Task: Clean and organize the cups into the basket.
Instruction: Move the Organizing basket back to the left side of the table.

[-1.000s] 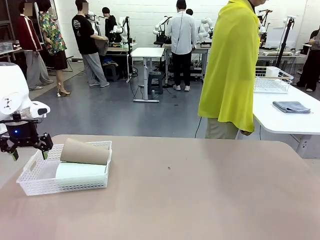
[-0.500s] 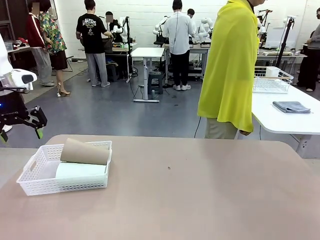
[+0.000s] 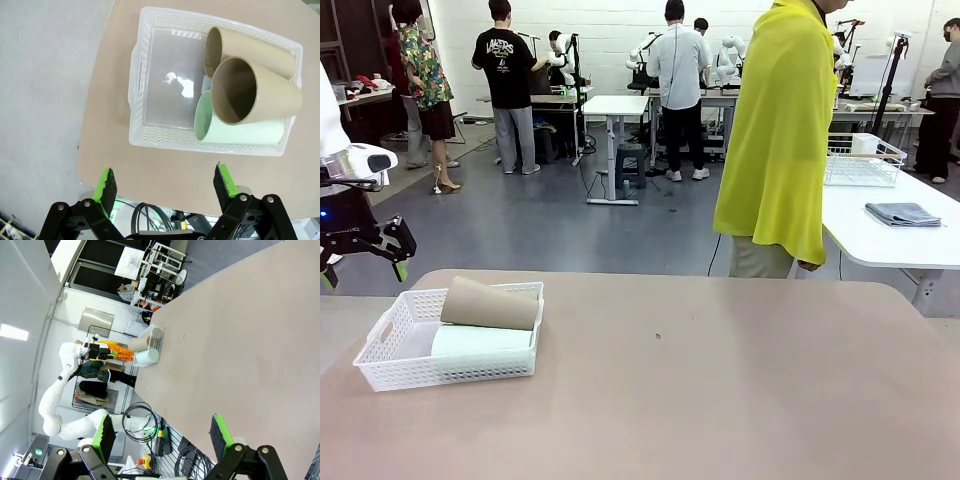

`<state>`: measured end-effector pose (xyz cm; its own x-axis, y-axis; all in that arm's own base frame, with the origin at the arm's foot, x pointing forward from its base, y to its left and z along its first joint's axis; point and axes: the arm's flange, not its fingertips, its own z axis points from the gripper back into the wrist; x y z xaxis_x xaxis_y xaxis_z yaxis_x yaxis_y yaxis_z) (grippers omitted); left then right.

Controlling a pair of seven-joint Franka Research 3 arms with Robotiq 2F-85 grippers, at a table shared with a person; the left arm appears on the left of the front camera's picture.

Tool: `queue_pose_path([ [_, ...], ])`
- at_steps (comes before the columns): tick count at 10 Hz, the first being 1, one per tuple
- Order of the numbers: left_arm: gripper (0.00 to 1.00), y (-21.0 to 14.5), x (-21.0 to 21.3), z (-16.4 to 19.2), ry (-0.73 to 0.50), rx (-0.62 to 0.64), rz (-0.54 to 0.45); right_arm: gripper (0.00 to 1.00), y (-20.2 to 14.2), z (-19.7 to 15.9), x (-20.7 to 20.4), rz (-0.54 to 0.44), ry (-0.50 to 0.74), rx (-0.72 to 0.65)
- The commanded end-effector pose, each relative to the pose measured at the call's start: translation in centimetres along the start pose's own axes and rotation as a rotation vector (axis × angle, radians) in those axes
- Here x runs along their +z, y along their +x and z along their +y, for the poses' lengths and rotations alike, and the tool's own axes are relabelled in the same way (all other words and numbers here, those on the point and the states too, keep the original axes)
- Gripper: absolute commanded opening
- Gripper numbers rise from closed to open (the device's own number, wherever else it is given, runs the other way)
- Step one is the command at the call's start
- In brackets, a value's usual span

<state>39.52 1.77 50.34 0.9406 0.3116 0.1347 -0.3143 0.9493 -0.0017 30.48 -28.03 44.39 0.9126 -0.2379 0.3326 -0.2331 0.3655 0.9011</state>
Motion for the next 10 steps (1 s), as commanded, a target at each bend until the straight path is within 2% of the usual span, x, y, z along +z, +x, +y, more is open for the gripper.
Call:
queue_pose_path([
  [1,1.00,0.3,0.0,0.3,-0.008,-0.012,-0.006,1.00,0.0,0.1,0.0,-0.010,-0.012,0.006],
  [3,1.00,0.0,0.0,0.0,0.000,0.000,0.000,1.00,0.0,0.1,0.0,-0.010,-0.012,0.006],
  [4,1.00,0.3,2.3,3.3,-0.256,-0.012,0.173,1.00,0.0,0.1,0.0,-0.010,-0.012,0.006],
  [5,1.00,1.0,4.3,6.7,-0.440,-0.015,0.270,1.00,0.0,0.1,0.0,-0.010,-0.012,0.006],
  [6,1.00,1.0,6.4,11.9,-0.668,-0.019,0.340,1.00,0.0,0.1,0.0,-0.010,-0.012,0.006],
  [8,1.00,1.9,7.7,18.3,-0.914,-0.086,0.377,1.00,0.0,0.1,0.0,-0.010,-0.012,0.006],
  [10,1.00,1.8,4.3,23.8,-1.116,-0.080,0.256,1.00,0.0,0.1,0.0,-0.010,-0.012,0.006],
])
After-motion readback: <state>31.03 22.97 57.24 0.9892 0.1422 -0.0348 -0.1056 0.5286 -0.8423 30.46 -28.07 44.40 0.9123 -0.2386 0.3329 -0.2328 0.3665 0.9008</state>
